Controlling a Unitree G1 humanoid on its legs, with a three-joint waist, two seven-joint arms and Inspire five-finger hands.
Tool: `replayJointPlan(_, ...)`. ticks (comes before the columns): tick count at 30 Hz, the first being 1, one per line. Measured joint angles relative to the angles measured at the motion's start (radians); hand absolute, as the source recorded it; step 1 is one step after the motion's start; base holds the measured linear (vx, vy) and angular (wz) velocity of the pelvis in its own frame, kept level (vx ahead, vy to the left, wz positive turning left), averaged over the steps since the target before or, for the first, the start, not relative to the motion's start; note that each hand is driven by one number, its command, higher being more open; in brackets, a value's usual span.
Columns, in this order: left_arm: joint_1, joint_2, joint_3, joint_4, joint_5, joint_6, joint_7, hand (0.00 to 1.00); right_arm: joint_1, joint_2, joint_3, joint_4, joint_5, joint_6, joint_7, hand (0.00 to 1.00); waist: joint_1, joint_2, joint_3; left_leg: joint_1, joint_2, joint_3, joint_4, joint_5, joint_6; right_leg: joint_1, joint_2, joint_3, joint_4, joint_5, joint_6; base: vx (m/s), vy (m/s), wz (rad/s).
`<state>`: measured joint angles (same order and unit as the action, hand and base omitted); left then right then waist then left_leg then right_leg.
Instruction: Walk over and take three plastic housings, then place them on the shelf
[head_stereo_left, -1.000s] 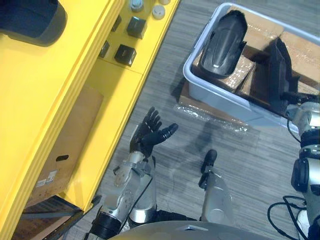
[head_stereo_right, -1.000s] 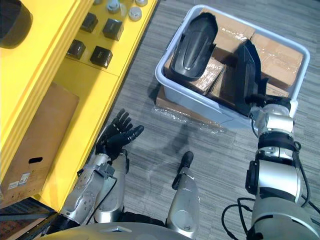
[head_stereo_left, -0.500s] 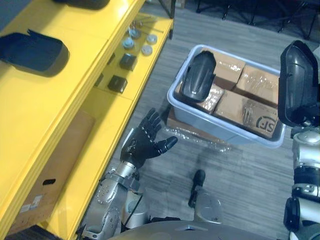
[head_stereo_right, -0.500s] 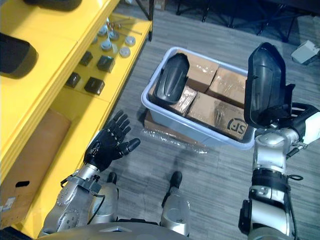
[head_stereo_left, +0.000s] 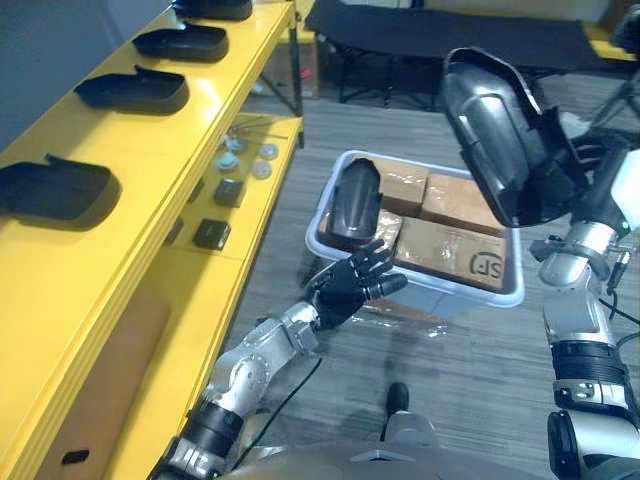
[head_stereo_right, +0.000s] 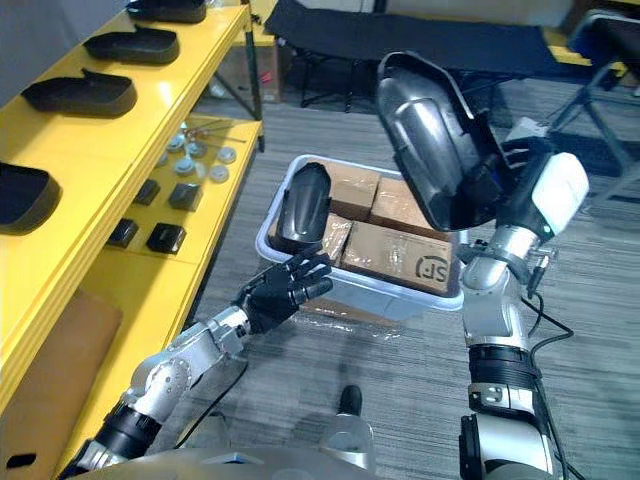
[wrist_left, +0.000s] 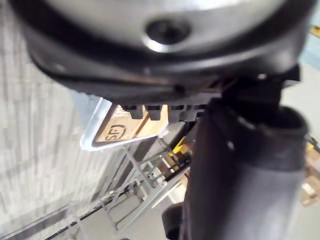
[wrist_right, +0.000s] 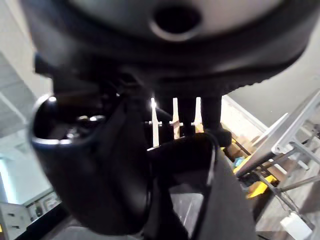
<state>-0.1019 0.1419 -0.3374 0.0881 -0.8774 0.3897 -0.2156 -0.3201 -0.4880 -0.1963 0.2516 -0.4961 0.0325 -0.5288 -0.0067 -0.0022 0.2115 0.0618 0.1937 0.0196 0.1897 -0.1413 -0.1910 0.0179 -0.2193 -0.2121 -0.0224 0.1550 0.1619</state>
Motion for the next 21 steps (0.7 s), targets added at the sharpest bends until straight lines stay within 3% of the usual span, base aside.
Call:
replayJointPlan(5, -0.061, -0.01, 0.022, 0.042, -0.093, 0.004, 0.04, 1.0, 0.001, 0.032, 0.052, -0.003, -0.051, -0.132, 0.001, 0.0, -0.021, -0.01, -0.015, 0.019, 0.0, 0.017, -0.011, -0.001, 0.001, 0.002, 0.002, 0.022, 0.0, 0.002, 0.0, 0.0, 0.022, -0.11)
replayJointPlan(10, -0.107, -0.024, 0.026, 0.069, -0.107, -0.06, 0.037, 1.0, 0.025, 0.077, 0.131, -0.004, -0.076, -0.223, 0.024, 0.0, -0.023, -0.009, -0.029, 0.038, -0.001, 0.02, -0.02, -0.001, 0.002, 0.018, 0.001, 0.023, -0.001, 0.003, 0.0, 0.0, 0.0, 0.0)
replayJointPlan(21, -0.133, -0.028, -0.002, 0.071, -0.107, -0.085, 0.037, 1.0, 0.046, 0.149, 0.307, 0.036, -0.078, -0.261, 0.08, 0.0, -0.019, -0.002, -0.036, 0.037, -0.007, 0.001, -0.019, 0.002, 0.006, 0.042, -0.005, 0.001, -0.013, 0.003, 0.001, -0.01, 0.005, 0.05)
